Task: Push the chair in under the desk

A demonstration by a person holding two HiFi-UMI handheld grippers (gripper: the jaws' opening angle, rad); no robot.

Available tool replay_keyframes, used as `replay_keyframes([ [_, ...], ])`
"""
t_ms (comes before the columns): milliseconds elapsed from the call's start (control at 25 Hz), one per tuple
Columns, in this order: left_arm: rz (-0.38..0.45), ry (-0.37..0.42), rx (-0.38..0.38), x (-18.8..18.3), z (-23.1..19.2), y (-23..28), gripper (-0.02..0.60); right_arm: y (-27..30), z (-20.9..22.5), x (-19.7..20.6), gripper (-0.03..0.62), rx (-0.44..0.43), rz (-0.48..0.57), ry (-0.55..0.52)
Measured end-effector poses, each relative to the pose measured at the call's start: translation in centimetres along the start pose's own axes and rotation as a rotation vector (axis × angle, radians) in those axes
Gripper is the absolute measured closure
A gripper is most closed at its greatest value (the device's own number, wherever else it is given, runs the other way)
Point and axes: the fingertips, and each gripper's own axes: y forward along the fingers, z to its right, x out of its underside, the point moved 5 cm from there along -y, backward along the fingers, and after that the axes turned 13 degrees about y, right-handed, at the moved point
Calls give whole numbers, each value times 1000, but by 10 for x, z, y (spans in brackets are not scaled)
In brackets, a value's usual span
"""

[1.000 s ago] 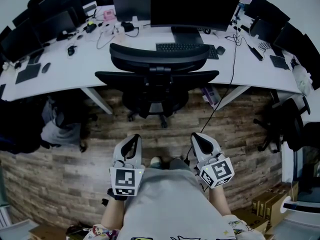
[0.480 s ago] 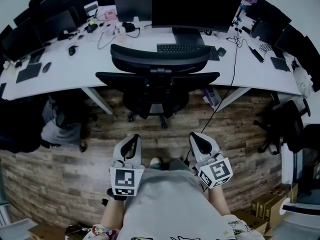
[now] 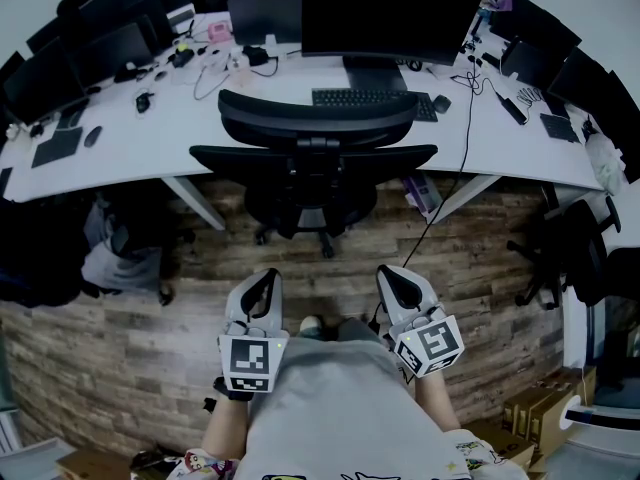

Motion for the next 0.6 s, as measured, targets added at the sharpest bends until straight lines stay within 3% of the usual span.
replay_keyframes([
  [600, 8, 15, -5, 0, -6, 0, 571, 2, 3, -1, 592, 14, 1, 5],
])
